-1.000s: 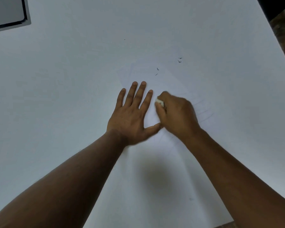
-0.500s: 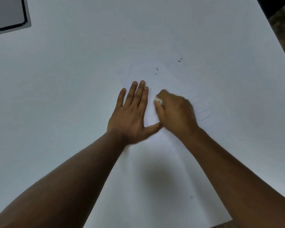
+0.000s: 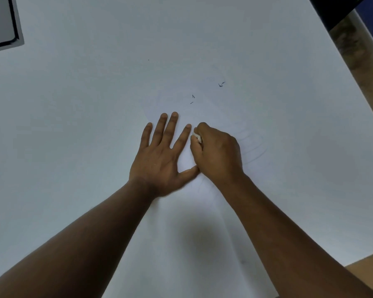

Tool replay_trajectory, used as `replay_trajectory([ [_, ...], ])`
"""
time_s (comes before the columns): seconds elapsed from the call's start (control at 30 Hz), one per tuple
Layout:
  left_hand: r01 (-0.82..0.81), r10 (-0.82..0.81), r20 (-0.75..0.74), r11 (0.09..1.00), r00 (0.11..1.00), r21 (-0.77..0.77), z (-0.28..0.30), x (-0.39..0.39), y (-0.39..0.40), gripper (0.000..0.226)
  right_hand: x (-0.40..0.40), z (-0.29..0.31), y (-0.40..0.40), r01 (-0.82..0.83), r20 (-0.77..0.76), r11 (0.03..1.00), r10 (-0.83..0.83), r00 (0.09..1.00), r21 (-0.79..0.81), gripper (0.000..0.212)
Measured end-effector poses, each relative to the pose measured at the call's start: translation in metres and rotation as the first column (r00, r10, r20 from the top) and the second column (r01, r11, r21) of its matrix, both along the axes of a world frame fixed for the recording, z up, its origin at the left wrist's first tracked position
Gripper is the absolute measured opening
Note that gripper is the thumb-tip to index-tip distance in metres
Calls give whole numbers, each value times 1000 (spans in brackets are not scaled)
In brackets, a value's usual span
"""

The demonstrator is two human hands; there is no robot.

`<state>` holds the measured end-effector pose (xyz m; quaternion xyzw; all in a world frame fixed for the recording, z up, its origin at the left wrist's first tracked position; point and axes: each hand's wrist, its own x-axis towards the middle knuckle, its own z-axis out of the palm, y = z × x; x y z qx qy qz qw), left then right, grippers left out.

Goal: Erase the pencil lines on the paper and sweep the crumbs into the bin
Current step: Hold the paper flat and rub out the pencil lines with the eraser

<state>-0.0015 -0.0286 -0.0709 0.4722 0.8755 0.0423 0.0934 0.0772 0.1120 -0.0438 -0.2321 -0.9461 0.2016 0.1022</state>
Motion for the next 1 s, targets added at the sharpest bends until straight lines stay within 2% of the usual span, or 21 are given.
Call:
replay_trajectory([
  [0.13, -6, 6, 16, 1000, 1000, 18, 0, 2, 0, 94, 3, -3, 17, 155, -28, 985, -153, 988, 70, 13],
  [0.23, -11, 11, 23, 1000, 1000, 21, 1, 2, 1, 94, 7, -5, 33, 261, -63, 964, -257, 964, 48, 16],
  [0.33, -14, 14, 21, 1000, 1000, 11, 1, 2, 1, 94, 9, -4, 34, 255, -106, 965, -261, 960, -67, 17],
  [0.43, -3, 3, 14, 1000, 1000, 11, -1, 2, 0, 94, 9, -1, 18, 163, -131, 978, -180, 975, -127, 16],
  [0.57, 1, -1, -4, 1000, 1000, -4, -2, 1, 1, 94, 0, -2, -2, 73, -3, 997, -73, 997, -18, 19],
  [0.77, 4, -4, 19, 1000, 1000, -12, 1, 2, 1, 92, 8, -5, 33, 276, -62, 955, -271, 961, 109, 16],
  [0.87, 15, -15, 15, 1000, 1000, -9, 0, 1, 1, 91, 10, -3, 39, 273, -15, 962, -273, 962, 3, 17],
  [1.0, 10, -10, 22, 1000, 1000, 9, 1, 1, 0, 92, 15, 1, 44, 319, -108, 907, -358, 927, -274, 16],
])
